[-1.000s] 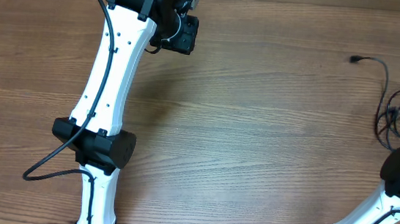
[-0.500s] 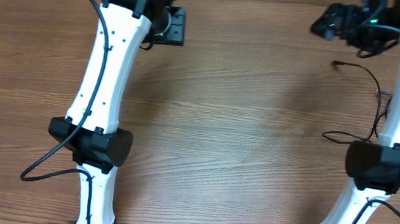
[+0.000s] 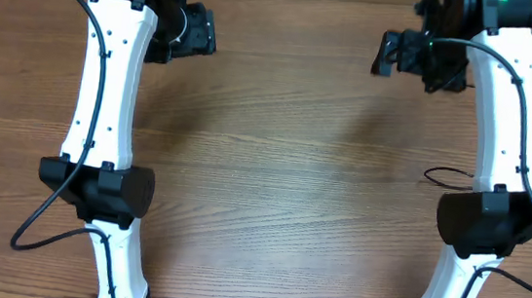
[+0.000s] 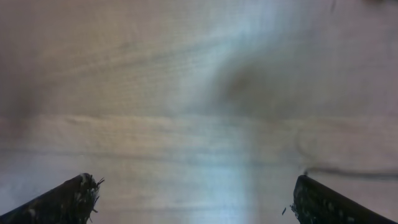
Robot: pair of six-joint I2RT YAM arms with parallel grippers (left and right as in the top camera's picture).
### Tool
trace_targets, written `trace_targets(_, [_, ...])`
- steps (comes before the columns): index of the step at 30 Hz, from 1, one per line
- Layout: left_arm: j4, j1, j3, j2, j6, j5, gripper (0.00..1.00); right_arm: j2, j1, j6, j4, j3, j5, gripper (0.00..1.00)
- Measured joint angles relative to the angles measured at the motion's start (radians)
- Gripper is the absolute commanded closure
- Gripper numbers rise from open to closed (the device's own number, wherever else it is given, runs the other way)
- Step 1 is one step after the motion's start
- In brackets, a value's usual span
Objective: Untangle cables
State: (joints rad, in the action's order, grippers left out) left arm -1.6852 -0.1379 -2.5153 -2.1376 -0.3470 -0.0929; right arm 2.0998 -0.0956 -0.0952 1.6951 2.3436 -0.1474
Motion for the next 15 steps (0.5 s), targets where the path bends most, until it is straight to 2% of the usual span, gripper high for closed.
trace_targets(5, [0.002,-0.002,0.298,0.161,0.010,0.079,0.27,-0.139,-0.003,-0.010,-0.001,-0.256,0.042,0.00])
trace_targets(10, [0.006,0.003,0.587,0.344,0.005,0.137,0.25,-0.285,-0.003,-0.019,-0.019,-0.433,0.085,0.00])
trace_targets(15, [0.180,0.003,0.896,0.568,-0.002,0.171,0.23,-0.446,-0.003,-0.031,-0.190,-0.608,0.111,0.00])
